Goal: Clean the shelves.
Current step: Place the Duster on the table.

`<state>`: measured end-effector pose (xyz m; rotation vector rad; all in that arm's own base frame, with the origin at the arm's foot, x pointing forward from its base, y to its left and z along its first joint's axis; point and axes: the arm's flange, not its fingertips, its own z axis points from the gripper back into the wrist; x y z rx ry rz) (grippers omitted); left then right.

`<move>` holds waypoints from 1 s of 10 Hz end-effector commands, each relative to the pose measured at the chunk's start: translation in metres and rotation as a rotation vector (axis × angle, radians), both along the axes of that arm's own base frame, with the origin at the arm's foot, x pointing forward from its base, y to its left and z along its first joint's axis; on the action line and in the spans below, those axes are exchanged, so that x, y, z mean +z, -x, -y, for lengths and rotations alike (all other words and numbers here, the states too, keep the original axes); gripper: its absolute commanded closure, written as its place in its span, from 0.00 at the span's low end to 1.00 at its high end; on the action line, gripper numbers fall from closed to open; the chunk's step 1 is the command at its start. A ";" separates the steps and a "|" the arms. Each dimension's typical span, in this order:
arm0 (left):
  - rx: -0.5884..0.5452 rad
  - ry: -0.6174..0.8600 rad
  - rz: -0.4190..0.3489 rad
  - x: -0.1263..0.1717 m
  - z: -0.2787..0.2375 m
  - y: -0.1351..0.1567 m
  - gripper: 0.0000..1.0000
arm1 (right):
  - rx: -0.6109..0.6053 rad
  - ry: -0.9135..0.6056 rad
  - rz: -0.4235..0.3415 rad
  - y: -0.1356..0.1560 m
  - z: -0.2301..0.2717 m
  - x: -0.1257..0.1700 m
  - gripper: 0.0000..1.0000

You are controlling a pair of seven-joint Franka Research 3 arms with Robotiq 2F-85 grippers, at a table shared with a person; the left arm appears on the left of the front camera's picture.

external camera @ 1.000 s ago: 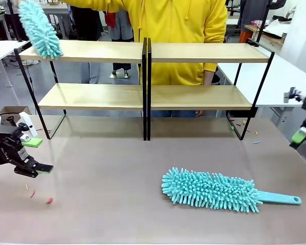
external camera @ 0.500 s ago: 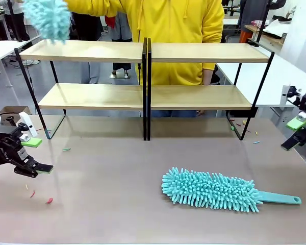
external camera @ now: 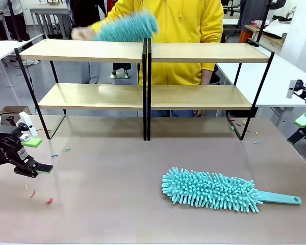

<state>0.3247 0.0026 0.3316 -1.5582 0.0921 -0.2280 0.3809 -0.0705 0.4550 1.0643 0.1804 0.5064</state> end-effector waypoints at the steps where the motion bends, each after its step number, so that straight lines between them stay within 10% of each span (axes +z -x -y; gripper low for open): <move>1: -0.007 0.012 0.004 0.002 0.001 0.006 0.00 | 0.021 -0.002 0.005 0.001 0.003 0.001 0.00; 10: -0.007 0.012 0.004 0.002 0.001 0.006 0.00 | 0.021 -0.002 0.005 0.001 0.003 0.001 0.00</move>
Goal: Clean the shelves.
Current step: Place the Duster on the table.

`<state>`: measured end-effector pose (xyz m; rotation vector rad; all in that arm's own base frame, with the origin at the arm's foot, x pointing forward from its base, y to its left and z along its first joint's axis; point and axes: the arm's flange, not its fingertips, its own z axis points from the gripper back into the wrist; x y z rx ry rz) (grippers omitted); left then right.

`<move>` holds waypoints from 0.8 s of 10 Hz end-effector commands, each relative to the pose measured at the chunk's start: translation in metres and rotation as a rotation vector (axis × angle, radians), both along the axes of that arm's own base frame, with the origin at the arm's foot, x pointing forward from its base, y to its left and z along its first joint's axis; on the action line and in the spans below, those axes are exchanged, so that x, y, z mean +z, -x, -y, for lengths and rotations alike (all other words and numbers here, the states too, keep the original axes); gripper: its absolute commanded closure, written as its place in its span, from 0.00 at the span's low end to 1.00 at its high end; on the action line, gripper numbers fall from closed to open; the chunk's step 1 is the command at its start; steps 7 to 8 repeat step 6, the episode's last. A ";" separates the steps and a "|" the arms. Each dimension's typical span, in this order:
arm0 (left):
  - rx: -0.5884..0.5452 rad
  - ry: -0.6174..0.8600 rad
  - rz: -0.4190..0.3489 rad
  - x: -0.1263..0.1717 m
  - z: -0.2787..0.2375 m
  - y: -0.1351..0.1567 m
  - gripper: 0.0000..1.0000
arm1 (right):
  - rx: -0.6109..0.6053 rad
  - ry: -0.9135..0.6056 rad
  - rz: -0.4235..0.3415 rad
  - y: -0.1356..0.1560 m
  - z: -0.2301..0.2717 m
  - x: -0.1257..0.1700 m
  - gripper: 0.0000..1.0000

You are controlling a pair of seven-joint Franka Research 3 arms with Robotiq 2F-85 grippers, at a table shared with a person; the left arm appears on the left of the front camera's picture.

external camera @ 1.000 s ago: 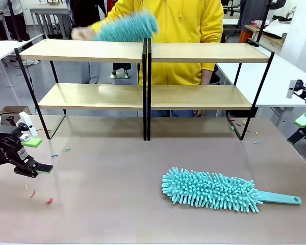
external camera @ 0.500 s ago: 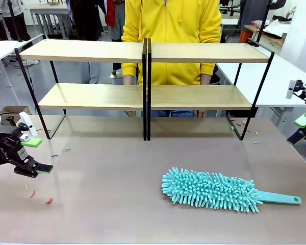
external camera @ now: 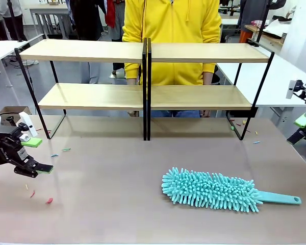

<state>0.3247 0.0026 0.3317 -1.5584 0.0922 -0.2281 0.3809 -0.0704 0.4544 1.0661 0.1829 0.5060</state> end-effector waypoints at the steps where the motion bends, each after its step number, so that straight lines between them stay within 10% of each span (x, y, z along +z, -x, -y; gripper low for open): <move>1: -0.007 0.011 0.004 0.002 0.001 0.006 0.00 | 0.020 -0.001 0.008 0.001 0.003 0.002 0.00; 8: -0.007 0.011 0.004 0.002 0.001 0.006 0.00 | 0.020 -0.001 0.008 0.001 0.003 0.002 0.00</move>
